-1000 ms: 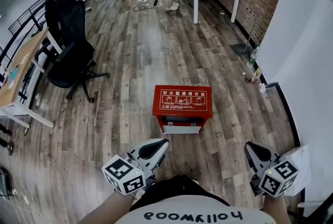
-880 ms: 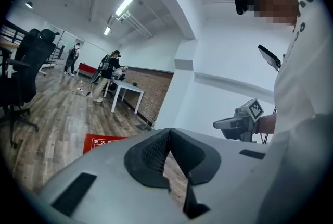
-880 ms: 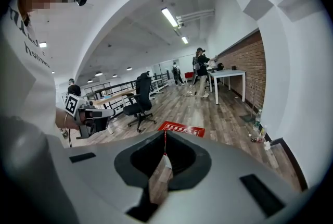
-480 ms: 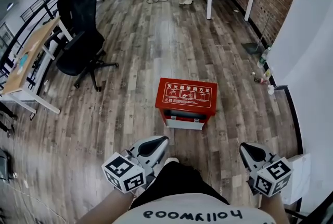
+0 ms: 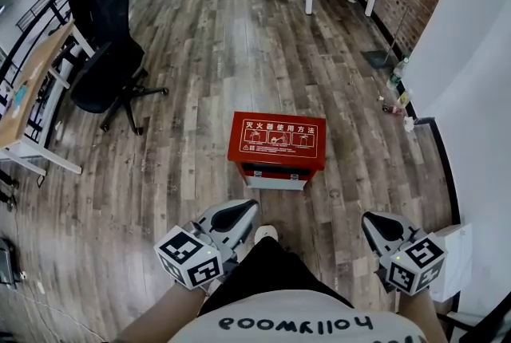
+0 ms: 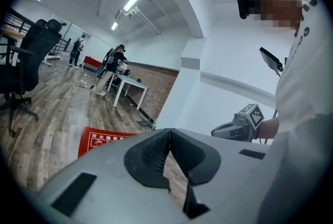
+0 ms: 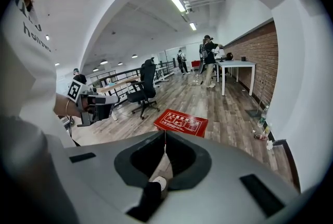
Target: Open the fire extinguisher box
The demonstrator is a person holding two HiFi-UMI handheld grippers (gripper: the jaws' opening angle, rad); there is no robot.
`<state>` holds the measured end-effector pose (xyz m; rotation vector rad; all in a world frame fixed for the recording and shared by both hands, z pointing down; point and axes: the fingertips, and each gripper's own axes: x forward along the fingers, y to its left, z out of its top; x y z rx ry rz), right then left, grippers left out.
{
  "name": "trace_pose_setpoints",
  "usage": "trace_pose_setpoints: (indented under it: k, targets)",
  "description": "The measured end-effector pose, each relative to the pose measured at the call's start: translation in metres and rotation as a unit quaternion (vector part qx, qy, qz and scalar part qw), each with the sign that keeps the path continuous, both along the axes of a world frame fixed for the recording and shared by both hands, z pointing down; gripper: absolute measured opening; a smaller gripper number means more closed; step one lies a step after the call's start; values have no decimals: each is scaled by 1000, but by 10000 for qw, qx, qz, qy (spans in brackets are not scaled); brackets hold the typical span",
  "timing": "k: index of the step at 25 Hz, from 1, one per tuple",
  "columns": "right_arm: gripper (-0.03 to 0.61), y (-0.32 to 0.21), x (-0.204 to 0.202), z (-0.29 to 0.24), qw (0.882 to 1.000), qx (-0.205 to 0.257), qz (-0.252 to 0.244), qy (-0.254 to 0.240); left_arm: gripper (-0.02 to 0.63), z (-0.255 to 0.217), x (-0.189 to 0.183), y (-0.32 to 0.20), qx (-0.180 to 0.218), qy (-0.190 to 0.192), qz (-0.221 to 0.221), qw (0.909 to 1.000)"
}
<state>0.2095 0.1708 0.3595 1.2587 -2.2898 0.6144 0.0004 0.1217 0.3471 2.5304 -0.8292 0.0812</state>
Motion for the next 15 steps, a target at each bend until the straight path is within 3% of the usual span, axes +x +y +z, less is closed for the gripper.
trace_pose_setpoints:
  k: [7,15]
  targets:
    - [11,-35,-17,4,9999,-99,8,-108,8,-2,-12,-35,-15,-39,52,10000]
    - [11,-113,-34,-14,9994,82,38,-343,6,-10,-23,-99,43,-7,99,9999]
